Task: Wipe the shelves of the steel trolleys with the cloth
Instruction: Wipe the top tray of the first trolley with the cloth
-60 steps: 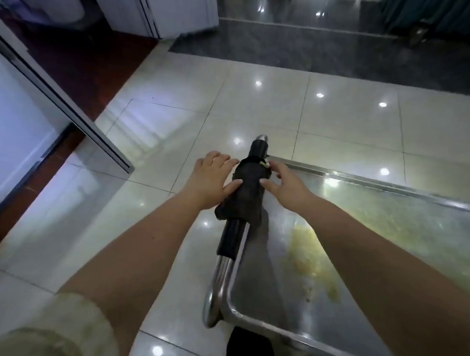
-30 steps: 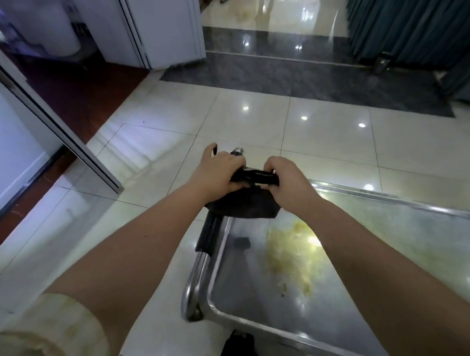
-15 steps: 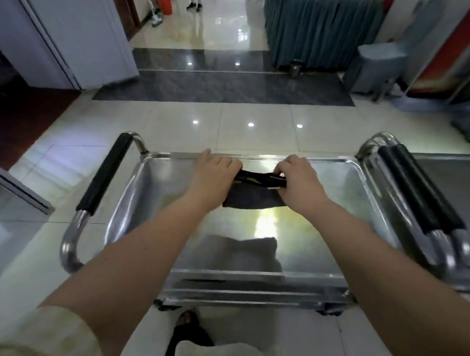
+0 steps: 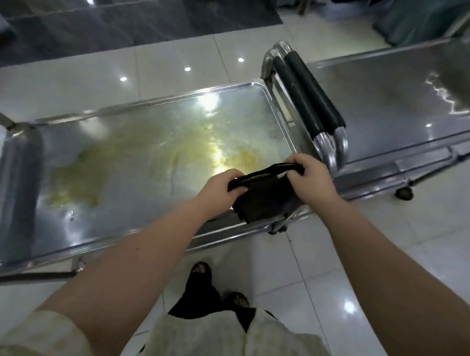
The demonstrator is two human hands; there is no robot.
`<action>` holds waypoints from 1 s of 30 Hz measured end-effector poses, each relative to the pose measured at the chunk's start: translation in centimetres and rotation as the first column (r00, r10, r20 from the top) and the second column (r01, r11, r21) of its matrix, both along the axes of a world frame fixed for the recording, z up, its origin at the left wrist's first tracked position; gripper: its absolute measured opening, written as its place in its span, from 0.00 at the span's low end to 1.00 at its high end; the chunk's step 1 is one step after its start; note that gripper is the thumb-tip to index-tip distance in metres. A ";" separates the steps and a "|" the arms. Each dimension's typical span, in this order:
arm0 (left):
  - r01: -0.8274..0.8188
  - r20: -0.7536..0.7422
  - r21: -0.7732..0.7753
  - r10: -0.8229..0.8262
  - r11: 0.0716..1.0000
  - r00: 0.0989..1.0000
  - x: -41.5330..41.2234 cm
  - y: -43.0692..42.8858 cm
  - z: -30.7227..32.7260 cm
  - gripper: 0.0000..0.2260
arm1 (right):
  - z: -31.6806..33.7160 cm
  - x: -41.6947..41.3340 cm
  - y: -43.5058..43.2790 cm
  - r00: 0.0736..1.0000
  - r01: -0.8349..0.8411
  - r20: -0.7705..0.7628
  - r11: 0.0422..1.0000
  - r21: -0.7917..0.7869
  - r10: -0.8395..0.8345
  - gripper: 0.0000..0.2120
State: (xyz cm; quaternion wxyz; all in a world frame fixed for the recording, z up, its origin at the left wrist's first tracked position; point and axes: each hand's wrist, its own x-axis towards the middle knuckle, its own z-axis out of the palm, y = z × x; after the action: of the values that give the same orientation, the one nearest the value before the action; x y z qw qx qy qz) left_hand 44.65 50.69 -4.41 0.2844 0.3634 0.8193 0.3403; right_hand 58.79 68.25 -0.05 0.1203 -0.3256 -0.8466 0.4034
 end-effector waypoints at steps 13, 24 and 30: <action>-0.075 -0.497 -0.285 -0.081 0.956 0.864 -8.8 0.4 -7.9 0.23 | -11.3 -4.1 0.1 0.757 -0.381 0.639 0.886 0.264 0.135 0.30; -0.063 -0.550 -0.460 -0.228 0.886 0.803 -18.6 0.5 -10.0 0.27 | -12.6 -3.9 0.4 0.646 -0.484 0.738 0.852 0.199 0.194 0.33; -0.171 -0.504 -0.433 -0.080 0.885 0.860 -18.6 -0.9 -11.3 0.29 | -13.1 -10.1 3.4 0.649 -0.535 0.730 0.810 0.241 0.212 0.33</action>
State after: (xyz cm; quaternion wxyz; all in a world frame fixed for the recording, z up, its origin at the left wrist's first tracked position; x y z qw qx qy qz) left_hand 26.00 49.78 -15.73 0.1286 0.3411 0.9306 0.0336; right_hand 48.69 71.66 -13.11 -0.2125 -0.2258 -0.9479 0.0737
